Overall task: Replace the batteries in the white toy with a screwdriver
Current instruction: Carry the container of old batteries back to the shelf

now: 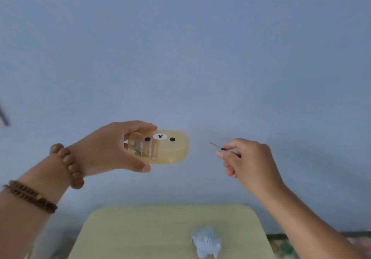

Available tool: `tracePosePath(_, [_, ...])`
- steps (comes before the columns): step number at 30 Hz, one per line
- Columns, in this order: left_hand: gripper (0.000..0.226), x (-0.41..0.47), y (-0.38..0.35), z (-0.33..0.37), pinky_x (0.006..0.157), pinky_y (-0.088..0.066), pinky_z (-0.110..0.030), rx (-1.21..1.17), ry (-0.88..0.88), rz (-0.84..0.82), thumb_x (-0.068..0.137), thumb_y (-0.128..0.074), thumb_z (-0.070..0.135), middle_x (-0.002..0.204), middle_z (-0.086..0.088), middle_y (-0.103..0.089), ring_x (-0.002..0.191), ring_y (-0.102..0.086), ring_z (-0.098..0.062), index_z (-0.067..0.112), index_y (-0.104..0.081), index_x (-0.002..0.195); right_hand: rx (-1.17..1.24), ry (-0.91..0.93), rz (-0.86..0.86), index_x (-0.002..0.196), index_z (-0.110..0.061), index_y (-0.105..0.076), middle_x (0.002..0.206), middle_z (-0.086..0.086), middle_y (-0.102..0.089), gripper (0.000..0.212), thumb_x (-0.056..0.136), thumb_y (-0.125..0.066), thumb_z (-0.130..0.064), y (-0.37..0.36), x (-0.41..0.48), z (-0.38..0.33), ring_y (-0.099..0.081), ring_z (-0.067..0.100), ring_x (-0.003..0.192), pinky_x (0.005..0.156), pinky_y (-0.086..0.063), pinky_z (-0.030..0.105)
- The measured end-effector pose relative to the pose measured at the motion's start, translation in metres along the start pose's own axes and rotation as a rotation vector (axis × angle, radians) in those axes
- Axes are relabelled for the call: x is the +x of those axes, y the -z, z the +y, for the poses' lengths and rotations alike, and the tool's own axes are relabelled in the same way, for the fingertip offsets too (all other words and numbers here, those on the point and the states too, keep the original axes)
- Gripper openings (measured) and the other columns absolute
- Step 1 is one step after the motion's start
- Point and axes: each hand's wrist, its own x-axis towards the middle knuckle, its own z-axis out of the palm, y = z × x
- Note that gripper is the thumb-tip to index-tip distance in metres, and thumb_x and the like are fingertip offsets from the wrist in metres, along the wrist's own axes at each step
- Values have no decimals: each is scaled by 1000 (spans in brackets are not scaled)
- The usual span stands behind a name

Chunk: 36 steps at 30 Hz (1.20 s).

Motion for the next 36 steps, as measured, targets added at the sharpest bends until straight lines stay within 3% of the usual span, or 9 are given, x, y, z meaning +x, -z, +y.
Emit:
tracePosePath(3, [89, 8, 80, 52, 103, -50, -35, 22, 12, -8, 49, -94, 39, 117, 28, -67, 108, -66, 1, 48, -56, 129, -5, 55, 40, 79, -17, -71, 61, 2, -70, 12, 91, -73, -18, 39, 37, -87, -65, 14, 44, 45, -53, 21])
tracePosePath(7, [85, 20, 148, 114, 103, -48, -33, 13, 40, 4, 57, -96, 26, 119, 26, -67, 111, -65, 1, 48, -57, 128, -57, 132, 60, 76, -23, -68, 56, -1, -69, 19, 90, -72, -34, 91, 72, -174, -61, 20, 41, 38, -41, 17])
tracePosePath(13, [85, 31, 186, 204, 103, -50, -33, -9, 61, -6, 58, -96, 19, 119, 27, -68, 110, -65, 2, 46, -57, 129, -158, 115, 46, 76, -23, -67, 54, -2, -66, 24, 88, -72, -44, 178, 98, -248, -54, 10, 39, 50, -52, 30])
tracePosePath(18, [84, 28, 233, 297, 101, -52, -31, -34, 73, -12, 60, -95, 19, 117, 26, -68, 110, -66, 0, 44, -56, 130, -166, 52, 24, 80, -26, -61, 60, -3, -67, 23, 88, -72, -44, 255, 110, -293, -59, 15, 48, 51, -49, 28])
tracePosePath(22, [87, 23, 267, 350, 102, -51, -34, 27, 50, 5, 55, -93, 38, 119, 28, -66, 112, -64, -1, 52, -53, 130, -65, 37, -57, 89, -25, -67, 57, 1, -69, 14, 90, -72, -38, 293, 105, -327, -62, 13, 40, 43, -43, 20])
tracePosePath(31, [87, 8, 266, 370, 100, -52, -32, 84, 79, 51, 53, -93, 43, 113, 37, -64, 106, -63, 5, 51, -53, 129, -85, 105, -55, 70, -19, -66, 52, 0, -68, 27, 92, -71, -33, 315, 90, -340, -63, 14, 39, 38, -40, 13])
tracePosePath(36, [87, -11, 276, 384, 98, -53, -31, 98, 93, 103, 52, -93, 44, 113, 35, -64, 107, -64, 3, 51, -54, 129, -87, 152, -71, 70, -19, -66, 52, 1, -68, 26, 91, -71, -34, 324, 85, -359, -64, 20, 41, 40, -45, 19])
